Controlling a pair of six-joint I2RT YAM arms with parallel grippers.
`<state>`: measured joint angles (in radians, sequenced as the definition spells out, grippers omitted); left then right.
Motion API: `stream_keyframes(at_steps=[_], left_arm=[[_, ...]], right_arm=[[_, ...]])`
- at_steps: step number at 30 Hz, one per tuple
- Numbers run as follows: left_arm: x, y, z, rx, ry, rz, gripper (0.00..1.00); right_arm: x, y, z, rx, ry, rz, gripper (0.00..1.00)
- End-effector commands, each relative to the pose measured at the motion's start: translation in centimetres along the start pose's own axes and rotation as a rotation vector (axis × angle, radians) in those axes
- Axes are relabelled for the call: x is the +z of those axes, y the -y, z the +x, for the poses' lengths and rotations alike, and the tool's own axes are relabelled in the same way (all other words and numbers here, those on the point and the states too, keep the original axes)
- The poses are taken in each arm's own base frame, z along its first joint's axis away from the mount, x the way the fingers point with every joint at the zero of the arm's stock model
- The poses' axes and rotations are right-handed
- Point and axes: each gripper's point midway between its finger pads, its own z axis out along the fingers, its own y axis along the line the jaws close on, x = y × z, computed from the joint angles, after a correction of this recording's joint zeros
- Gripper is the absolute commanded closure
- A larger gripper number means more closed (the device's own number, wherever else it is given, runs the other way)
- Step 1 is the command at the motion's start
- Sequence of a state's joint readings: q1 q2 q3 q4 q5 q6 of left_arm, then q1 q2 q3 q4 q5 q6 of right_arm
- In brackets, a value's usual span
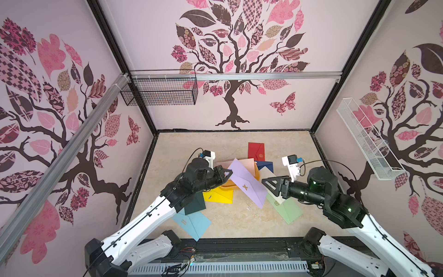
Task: Put the sealed envelopes into the storage box
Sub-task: Pick up the envelope from the center of the board.
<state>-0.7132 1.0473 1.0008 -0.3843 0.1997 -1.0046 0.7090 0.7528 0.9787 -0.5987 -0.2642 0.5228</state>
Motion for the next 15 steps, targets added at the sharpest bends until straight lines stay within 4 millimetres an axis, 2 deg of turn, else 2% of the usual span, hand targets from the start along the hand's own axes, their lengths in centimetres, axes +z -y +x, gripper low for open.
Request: stream_keyframes(at_steps=[1,10,15], left_arm=[[0.5,-1.7,-0.3,0.066,-0.053,-0.114,1.0],[0.8,-3.3,-3.4,0.098,-0.081,-0.28,1.0],[1.6,-3.5,-4.2,0.093,-0.118,-0.348,1.0]], right_arm=[[0.2,1.0,-0.3,-0.137,-0.06,0.101,0.42],[2.5,1.7,-1.3,-0.346,-0.136,0.225,0.45],[4.6,1.7,-0.9,-0.38,-0.166,0.227,0.46]])
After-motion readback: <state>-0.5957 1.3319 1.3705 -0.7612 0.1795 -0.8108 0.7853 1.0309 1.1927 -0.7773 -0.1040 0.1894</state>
